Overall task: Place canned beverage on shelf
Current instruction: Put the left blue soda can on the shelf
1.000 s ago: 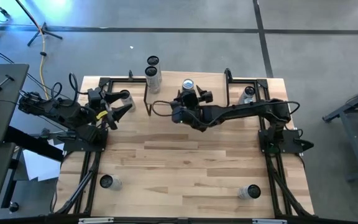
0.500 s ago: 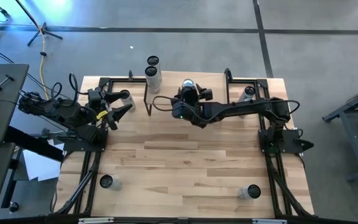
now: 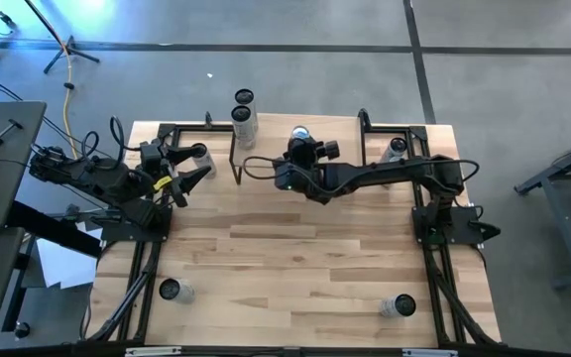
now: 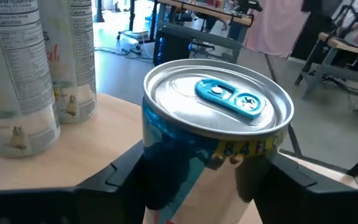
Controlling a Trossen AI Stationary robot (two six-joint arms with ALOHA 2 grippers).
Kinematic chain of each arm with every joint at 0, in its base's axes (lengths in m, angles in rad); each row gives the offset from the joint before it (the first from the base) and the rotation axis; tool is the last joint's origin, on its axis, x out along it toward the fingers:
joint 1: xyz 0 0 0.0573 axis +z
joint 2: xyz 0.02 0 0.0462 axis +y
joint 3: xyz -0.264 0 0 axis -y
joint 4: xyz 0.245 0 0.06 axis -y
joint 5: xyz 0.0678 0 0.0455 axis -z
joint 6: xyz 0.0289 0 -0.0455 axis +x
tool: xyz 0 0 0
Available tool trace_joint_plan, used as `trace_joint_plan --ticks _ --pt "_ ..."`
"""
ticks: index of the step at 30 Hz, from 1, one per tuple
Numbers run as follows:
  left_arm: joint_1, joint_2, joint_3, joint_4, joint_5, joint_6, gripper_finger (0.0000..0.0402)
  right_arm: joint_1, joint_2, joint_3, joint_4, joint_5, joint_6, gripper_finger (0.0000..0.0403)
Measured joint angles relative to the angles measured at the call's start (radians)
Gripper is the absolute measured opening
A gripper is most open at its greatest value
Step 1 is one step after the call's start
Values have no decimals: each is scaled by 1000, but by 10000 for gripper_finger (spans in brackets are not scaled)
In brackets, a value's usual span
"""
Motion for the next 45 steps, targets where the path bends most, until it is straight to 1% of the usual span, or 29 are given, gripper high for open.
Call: trace_joint_plan --ticks 4,7,9,11,15,16,20,22,24,27,29,33,35,37,40,43,45 --pt "0 0 0 1 0 0 296 -19 -6 3 -19 -53 -22 209" --pt "0 0 0 1 0 0 296 -43 -12 3 -15 -120 -57 209" --pt "0 0 0 1 0 -1 296 -60 -28 -11 26 -182 -115 209" --pt "0 0 0 2 0 0 296 -74 -58 -45 105 -249 -193 209" --pt "0 0 0 1 0 -1 296 -108 -163 -180 293 -415 -297 209" --pt "0 0 0 1 0 0 296 -120 -197 -228 334 -454 -302 209" --pt "0 0 0 -1 0 0 296 -172 -320 -411 529 -666 -325 209" --pt "0 0 0 -12 0 1 296 -196 -361 -476 599 -732 -336 209" --pt "0 0 0 -26 0 1 296 -219 -383 -506 625 -778 -356 209" --pt "0 1 0 -30 0 1 296 -247 -392 -504 619 -854 -434 209" --pt "0 1 0 -30 -8 1 296 -261 -389 -486 621 -924 -497 209" --pt "0 11 0 -30 -67 32 296 -286 -386 -459 642 -1026 -605 209" --pt "0 11 0 -27 -79 50 296 -307 -377 -459 676 -1091 -643 209" --pt "0 14 0 -18 -78 36 296 -332 -375 -459 698 -1146 -656 209" --pt "0 19 0 -17 -78 -13 296 -359 -350 -457 752 -1172 -665 209" --pt "0 23 0 -17 -79 -16 296 -374 -311 -458 783 -1176 -665 209" --pt "0 27 0 -17 -79 -9 296 -379 -288 -459 811 -1181 -650 219"
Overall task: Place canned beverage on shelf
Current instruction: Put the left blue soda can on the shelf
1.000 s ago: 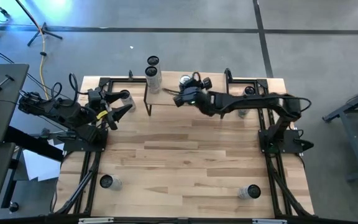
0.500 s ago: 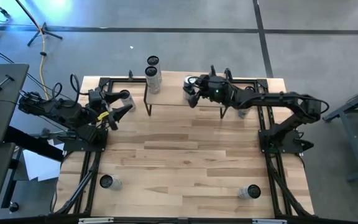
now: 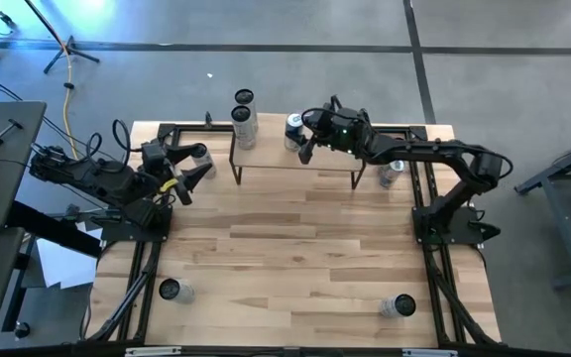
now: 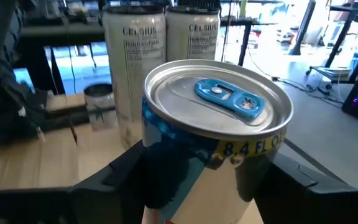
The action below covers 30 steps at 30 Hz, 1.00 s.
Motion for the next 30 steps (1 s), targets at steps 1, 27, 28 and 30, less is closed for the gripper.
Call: trace_joint_plan --ticks 1,27,28,30 --pt "0 1 0 -1 0 0 296 -2 9 0 10 -7 1 227" --pt "0 0 0 -3 -1 8 296 33 48 2 27 11 -70 256" --pt "0 0 0 -3 -1 8 296 31 47 2 24 11 -66 256" --pt "0 0 0 -3 -1 8 296 31 47 3 19 12 -59 256"
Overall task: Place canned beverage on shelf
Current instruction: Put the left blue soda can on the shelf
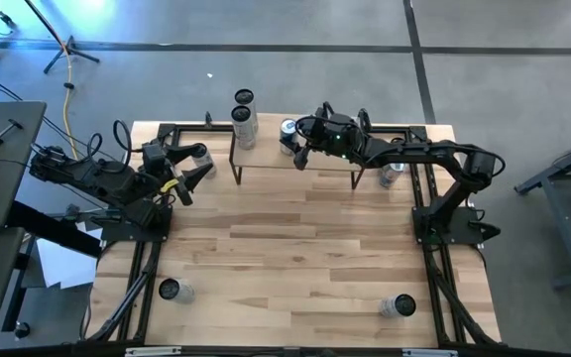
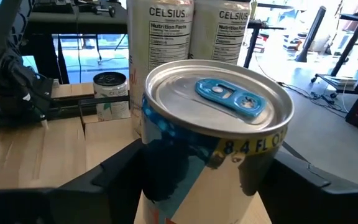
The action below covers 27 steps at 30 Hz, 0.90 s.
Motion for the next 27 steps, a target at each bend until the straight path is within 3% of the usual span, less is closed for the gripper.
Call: trace_joint_plan --ticks 13,18,27 --pt "0 0 0 7 0 0 296 4 -1 0 -6 0 -11 257" --pt "0 0 0 7 0 0 296 23 0 0 4 -16 -113 270" --pt "0 0 0 7 0 0 296 26 0 0 -10 75 -72 275"
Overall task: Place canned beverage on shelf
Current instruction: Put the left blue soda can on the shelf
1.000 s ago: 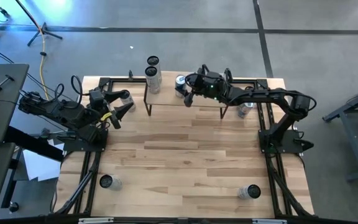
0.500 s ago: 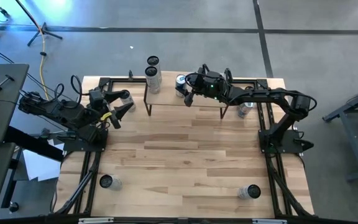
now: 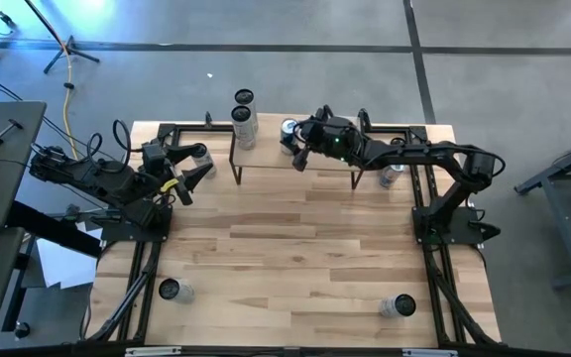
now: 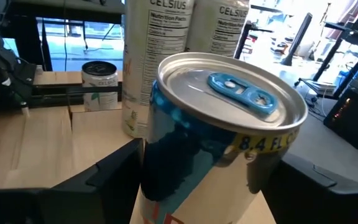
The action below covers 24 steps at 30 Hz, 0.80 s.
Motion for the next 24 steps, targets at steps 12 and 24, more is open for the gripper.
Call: trace_joint_plan --ticks 12,24 --pt "0 0 0 0 0 0 296 1 1 0 0 0 -6 315" --pt "0 0 0 0 0 0 296 1 -10 -1 -2 48 92 377"
